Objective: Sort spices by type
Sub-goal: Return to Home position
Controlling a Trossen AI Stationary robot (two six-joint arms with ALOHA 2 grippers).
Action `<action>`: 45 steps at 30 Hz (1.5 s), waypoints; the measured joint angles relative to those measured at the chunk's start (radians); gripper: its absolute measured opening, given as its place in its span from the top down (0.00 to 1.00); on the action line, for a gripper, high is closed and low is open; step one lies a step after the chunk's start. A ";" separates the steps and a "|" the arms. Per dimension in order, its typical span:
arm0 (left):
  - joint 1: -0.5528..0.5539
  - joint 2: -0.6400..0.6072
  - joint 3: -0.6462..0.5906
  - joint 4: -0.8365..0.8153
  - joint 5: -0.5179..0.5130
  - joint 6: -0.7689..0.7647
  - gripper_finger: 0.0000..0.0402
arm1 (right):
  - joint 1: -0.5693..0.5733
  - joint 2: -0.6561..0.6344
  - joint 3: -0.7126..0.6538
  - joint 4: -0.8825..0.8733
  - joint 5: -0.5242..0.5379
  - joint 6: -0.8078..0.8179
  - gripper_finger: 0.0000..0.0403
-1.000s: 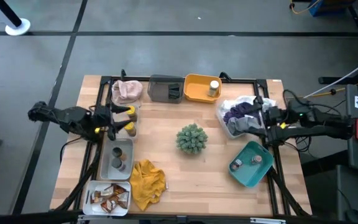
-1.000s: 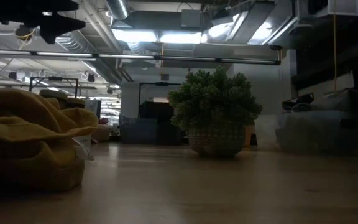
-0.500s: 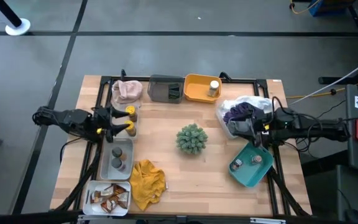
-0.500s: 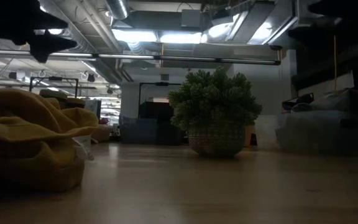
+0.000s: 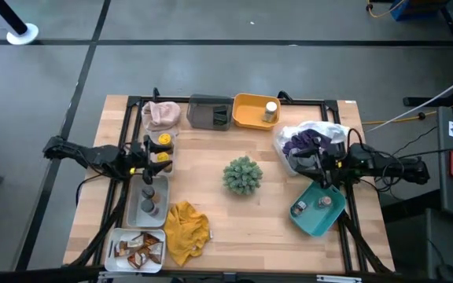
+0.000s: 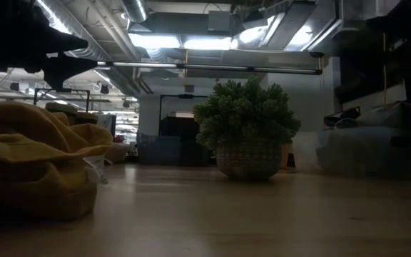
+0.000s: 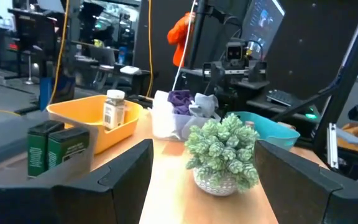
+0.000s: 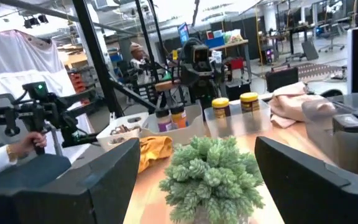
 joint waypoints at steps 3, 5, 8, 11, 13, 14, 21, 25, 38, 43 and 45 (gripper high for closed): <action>0.001 0.000 0.000 0.000 -0.001 0.004 0.35 | 0.000 -0.001 -0.029 0.016 -0.004 0.020 0.21; 0.001 0.000 0.000 0.000 -0.002 0.004 0.35 | 0.000 0.000 -0.048 0.011 -0.005 0.025 0.21; 0.001 0.000 0.000 0.000 -0.003 0.011 0.35 | 0.000 0.000 -0.092 0.075 -0.003 0.030 0.21; 0.001 0.000 0.000 0.000 -0.012 0.025 0.35 | 0.000 0.001 -0.092 0.071 0.011 0.023 0.21; 0.001 0.000 0.000 0.000 -0.016 0.032 0.35 | 0.000 0.001 -0.092 0.066 0.013 0.018 0.21; 0.001 0.001 0.000 0.000 -0.018 0.036 0.35 | 0.000 0.000 -0.092 0.063 0.013 0.013 0.21; 0.001 0.004 0.000 -0.001 -0.019 0.112 0.35 | 0.000 0.002 -0.093 0.028 0.054 -0.079 0.21; 0.001 0.004 0.000 -0.001 -0.019 0.144 0.35 | 0.000 0.003 -0.094 0.026 0.066 -0.089 0.21; 0.001 0.004 0.000 -0.001 -0.019 0.363 0.35 | 0.000 0.003 -0.096 0.025 0.065 -0.172 0.21; 0.001 0.004 0.000 -0.001 -0.019 0.334 0.35 | 0.000 0.003 -0.096 0.025 0.065 -0.172 0.21; 0.001 0.004 0.000 -0.001 -0.019 0.339 0.35 | 0.000 0.003 -0.096 0.025 0.065 -0.172 0.21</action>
